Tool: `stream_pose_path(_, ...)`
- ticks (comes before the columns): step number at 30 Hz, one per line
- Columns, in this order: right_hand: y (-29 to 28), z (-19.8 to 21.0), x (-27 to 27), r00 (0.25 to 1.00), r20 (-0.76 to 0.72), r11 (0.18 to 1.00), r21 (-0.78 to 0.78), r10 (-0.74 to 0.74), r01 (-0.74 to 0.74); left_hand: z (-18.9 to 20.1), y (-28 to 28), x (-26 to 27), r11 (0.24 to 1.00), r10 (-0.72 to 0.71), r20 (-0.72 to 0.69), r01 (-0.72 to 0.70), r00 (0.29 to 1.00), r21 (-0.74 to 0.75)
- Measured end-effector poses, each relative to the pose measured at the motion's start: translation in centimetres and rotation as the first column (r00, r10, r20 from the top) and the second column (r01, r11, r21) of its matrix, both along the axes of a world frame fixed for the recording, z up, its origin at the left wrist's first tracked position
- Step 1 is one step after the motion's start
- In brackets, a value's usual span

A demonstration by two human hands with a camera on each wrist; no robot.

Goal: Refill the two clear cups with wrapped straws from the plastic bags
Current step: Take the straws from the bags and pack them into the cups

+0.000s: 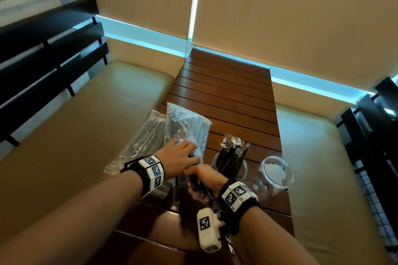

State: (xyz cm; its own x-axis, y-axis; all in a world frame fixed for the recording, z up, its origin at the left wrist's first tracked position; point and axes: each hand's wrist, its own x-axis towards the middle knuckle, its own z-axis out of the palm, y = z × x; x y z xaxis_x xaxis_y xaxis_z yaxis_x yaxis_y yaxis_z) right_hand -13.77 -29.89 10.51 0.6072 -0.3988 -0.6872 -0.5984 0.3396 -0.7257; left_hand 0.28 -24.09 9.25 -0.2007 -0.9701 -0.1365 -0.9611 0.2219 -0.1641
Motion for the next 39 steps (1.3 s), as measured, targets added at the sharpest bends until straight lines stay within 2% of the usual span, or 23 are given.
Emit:
stream_pose_path(3,0.4,-0.3,0.4,0.999,-0.023,0.999,-0.014,-0.041,0.041,-0.6,0.2,0.0,0.998,0.037,-0.069,-0.033,0.997,0.053)
stream_pose_path(6,0.5,-0.4,0.1,0.990,-0.097,0.984,-0.139,0.102,-0.115,0.1,0.1,0.2,0.983,0.181,-0.242,-0.172,0.953,0.061)
stream_pose_path(8,0.5,-0.2,-0.9,0.974,-0.141,0.962,-0.183,0.179,-0.203,0.7,-0.2,0.8,0.960,0.278,-0.408,-0.269,0.870,0.080)
stream_pose_path(10,0.4,0.5,-2.3,0.969,-0.152,0.958,-0.181,0.196,-0.222,0.8,-0.8,1.8,0.921,0.372,-0.549,-0.370,0.749,0.119)
stream_pose_path(13,0.4,2.4,-4.6,0.970,-0.096,0.948,-0.208,0.225,-0.241,0.8,-1.9,2.8,0.823,0.478,-0.673,-0.555,0.564,0.119)
stream_pose_path(15,0.6,4.0,-6.2,0.967,-0.062,0.928,-0.269,0.248,-0.256,1.1,-2.5,3.1,0.770,0.516,-0.689,-0.627,0.509,0.114)
stream_pose_path(17,0.6,5.3,-7.8,0.965,-0.032,0.906,-0.336,0.262,-0.257,1.2,-2.7,3.1,0.756,0.541,-0.663,-0.645,0.518,0.113)
stream_pose_path(19,0.4,6.1,-8.7,0.976,0.035,0.901,-0.393,0.213,-0.183,1.0,-2.7,3.2,0.762,0.534,-0.657,-0.639,0.532,0.102)
stream_pose_path(22,0.0,6.7,-8.0,0.968,0.247,0.846,-0.526,0.053,0.088,1.2,-2.4,2.6,0.742,0.456,-0.766,-0.669,0.453,0.046)
stream_pose_path(23,0.0,7.0,-7.4,0.945,0.327,0.803,-0.562,-0.003,0.197,1.7,-2.2,2.1,0.719,0.415,-0.801,-0.695,0.432,-0.002)
stream_pose_path(25,0.0,7.7,-5.7,0.875,0.469,0.726,-0.560,-0.119,0.399,2.9,-1.6,1.2,0.713,0.335,-0.824,-0.694,0.456,-0.095)
stream_pose_path(27,0.0,8.7,-4.0,0.774,0.598,0.669,-0.490,-0.209,0.559,4.2,-0.8,0.5,0.789,0.324,-0.815,-0.612,0.480,-0.047)
stream_pose_path(28,0.0,9.3,-3.2,0.719,0.651,0.633,-0.454,-0.246,0.627,5.0,-0.2,0.1,0.826,0.357,-0.825,-0.560,0.437,0.061)
stream_pose_path(29,-0.1,10.1,-2.4,0.666,0.695,0.600,-0.419,-0.271,0.681,5.7,0.3,-0.3,0.835,0.421,-0.847,-0.503,0.326,0.222)
stream_pose_path(30,-0.2,10.9,-1.7,0.618,0.731,0.574,-0.385,-0.289,0.723,6.3,0.7,-0.7,0.814,0.499,-0.845,-0.437,0.189,0.383)
stream_pose_path(31,-0.2,11.7,-1.0,0.575,0.767,0.556,-0.357,-0.285,0.751,6.8,1.1,-1.0,0.779,0.568,-0.818,-0.380,0.092,0.498)
stream_pose_path(33,-0.1,13.1,0.4,0.500,0.838,0.526,-0.331,-0.218,0.783,7.4,1.5,-1.5,0.731,0.642,-0.767,-0.295,-0.009,0.615)
stream_pose_path(37,1.1,13.6,2.6,0.463,0.883,0.456,-0.381,-0.080,0.804,8.4,1.9,-2.0,0.665,0.683,-0.668,-0.127,-0.296,0.736)
stream_pose_path(39,1.5,12.9,3.3,0.497,0.865,0.458,-0.414,-0.072,0.787,8.5,1.8,-1.7,0.620,0.713,-0.597,-0.067,-0.368,0.782)
